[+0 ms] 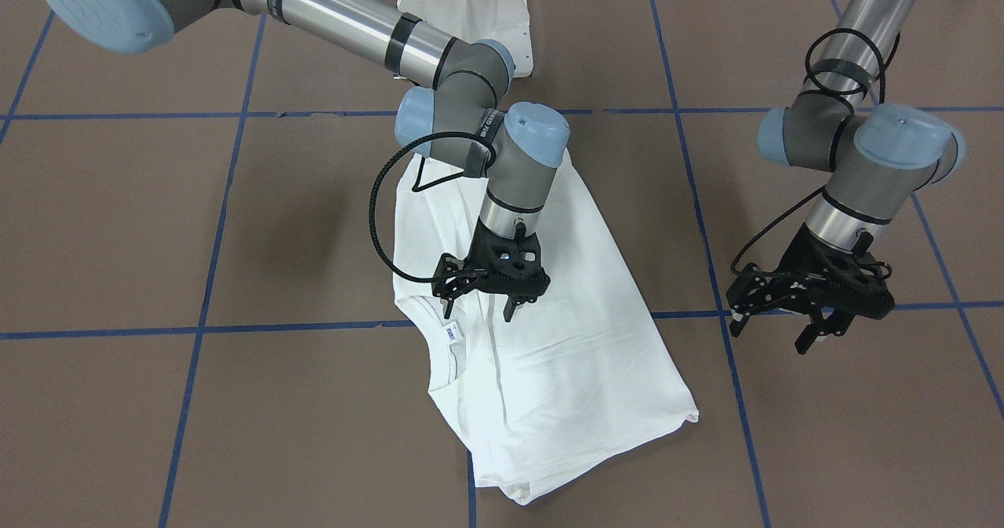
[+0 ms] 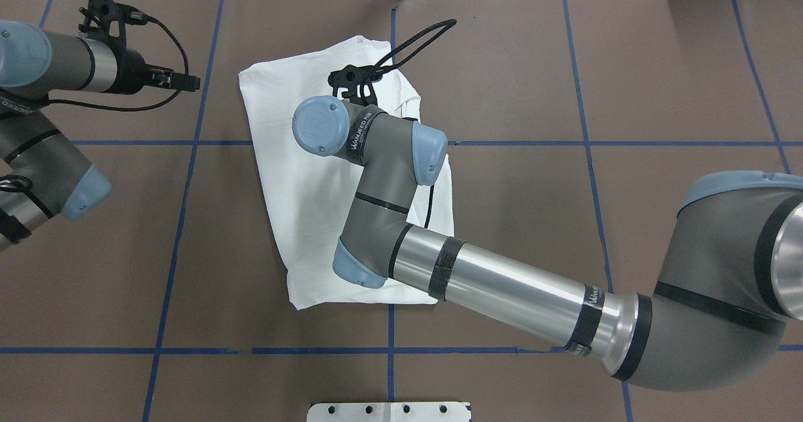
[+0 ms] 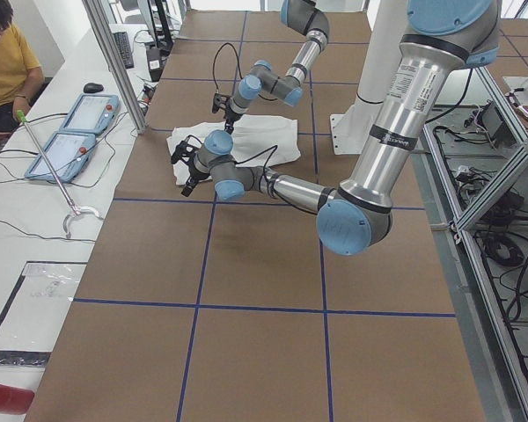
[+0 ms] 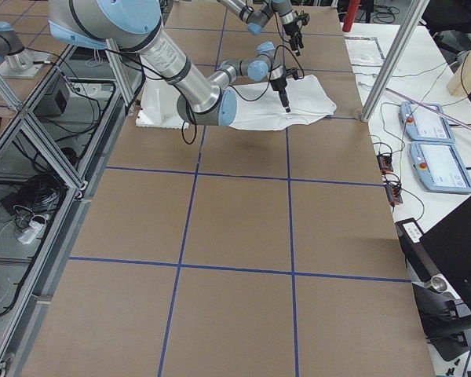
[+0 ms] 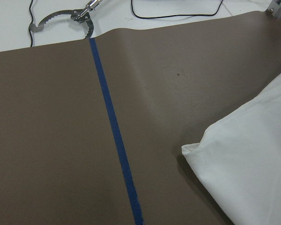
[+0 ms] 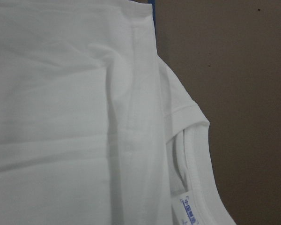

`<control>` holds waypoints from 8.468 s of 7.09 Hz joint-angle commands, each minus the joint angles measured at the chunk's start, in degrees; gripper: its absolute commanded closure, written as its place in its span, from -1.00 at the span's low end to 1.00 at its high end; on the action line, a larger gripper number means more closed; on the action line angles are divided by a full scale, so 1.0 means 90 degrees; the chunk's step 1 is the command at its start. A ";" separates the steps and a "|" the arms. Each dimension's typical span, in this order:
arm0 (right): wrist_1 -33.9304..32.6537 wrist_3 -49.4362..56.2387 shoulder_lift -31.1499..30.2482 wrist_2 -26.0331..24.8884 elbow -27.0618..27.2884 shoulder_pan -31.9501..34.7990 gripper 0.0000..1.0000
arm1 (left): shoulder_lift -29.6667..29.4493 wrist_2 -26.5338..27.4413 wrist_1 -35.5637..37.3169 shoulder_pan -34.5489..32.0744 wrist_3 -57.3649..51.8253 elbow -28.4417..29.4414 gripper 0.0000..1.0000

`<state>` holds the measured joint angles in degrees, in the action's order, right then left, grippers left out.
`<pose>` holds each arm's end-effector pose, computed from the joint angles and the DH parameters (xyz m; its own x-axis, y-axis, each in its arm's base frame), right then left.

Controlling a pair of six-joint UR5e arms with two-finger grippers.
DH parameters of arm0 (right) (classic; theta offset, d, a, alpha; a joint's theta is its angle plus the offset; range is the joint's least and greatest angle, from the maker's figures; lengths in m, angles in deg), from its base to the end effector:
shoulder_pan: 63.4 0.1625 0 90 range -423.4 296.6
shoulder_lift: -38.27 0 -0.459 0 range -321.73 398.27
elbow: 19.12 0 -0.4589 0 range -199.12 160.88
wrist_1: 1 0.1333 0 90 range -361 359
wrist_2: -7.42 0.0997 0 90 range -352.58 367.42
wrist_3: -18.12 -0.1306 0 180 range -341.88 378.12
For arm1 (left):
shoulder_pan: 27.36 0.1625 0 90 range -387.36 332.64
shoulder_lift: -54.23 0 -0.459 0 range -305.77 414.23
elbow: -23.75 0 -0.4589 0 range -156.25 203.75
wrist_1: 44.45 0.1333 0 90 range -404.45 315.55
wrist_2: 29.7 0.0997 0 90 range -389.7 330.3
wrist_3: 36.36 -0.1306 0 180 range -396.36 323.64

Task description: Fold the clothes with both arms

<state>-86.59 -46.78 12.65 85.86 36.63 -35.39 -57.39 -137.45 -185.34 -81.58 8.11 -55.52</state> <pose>-0.7775 -0.5942 0.1795 0.8963 0.0060 0.4434 -0.1990 0.8991 0.3900 0.3782 -0.6846 0.4735 0.6330 0.2842 -0.7201 0.2339 0.8165 0.5278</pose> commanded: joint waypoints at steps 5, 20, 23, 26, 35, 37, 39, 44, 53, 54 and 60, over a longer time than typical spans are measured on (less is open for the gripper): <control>-0.1779 0.1836 -0.0693 -0.0122 0.0940 0.0353 -1.00 | 0.0000 0.0000 0.0000 0.0000 0.0000 0.0009 -1.00; -0.0763 -0.0591 -0.1538 -0.0200 0.2546 -0.0787 0.10 | 0.0947 -0.0303 0.0117 0.0625 0.1543 -0.1964 -1.00; -0.0813 -0.0523 -0.1460 -0.0239 0.2585 -0.0797 1.00 | 0.0947 -0.0293 0.0117 0.0625 0.1543 -0.1944 -1.00; -0.0813 -0.0445 -0.1557 -0.0249 0.2595 -0.0623 1.00 | 0.0947 -0.0293 0.0117 0.0645 0.1543 -0.1934 -1.00; 0.0125 -0.0054 -0.2904 -0.0835 0.3726 -0.0953 -1.00 | 0.0957 -0.0293 0.0117 0.0664 0.1543 -0.1925 -1.00; -0.0292 -0.0044 -0.3264 -0.0835 0.4164 -0.1012 -1.00 | 0.0947 -0.0293 0.0107 0.0664 0.1533 -0.1925 -1.00; -0.0773 0.0043 -0.3665 -0.0825 0.4693 -0.1071 -1.00 | 0.0957 -0.0303 0.0107 0.0664 0.1543 -0.1934 -1.00; 0.0312 -0.0167 -0.4633 -0.0106 0.6140 -0.1013 -1.00 | 0.0947 -0.0274 0.0117 0.0985 0.2321 -0.2148 -1.00; 0.3621 -0.1724 -0.5747 0.0063 0.5925 -0.1022 -1.00 | 0.0782 0.2285 0.1611 0.4461 0.6414 -0.3088 -0.92; 0.3621 -0.1724 -0.5737 0.0063 0.5915 -0.1022 -1.00 | 0.0694 0.2285 0.1611 0.4511 0.6455 -0.3009 -0.85; 0.3621 -0.1724 -0.5747 0.0053 0.5886 -0.1022 -1.00 | 0.0557 0.2324 0.1611 0.4541 0.6455 -0.2843 0.05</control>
<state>-54.00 -62.30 -39.04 86.35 89.78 -44.59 -52.24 -116.55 -170.83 -40.78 66.24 -81.21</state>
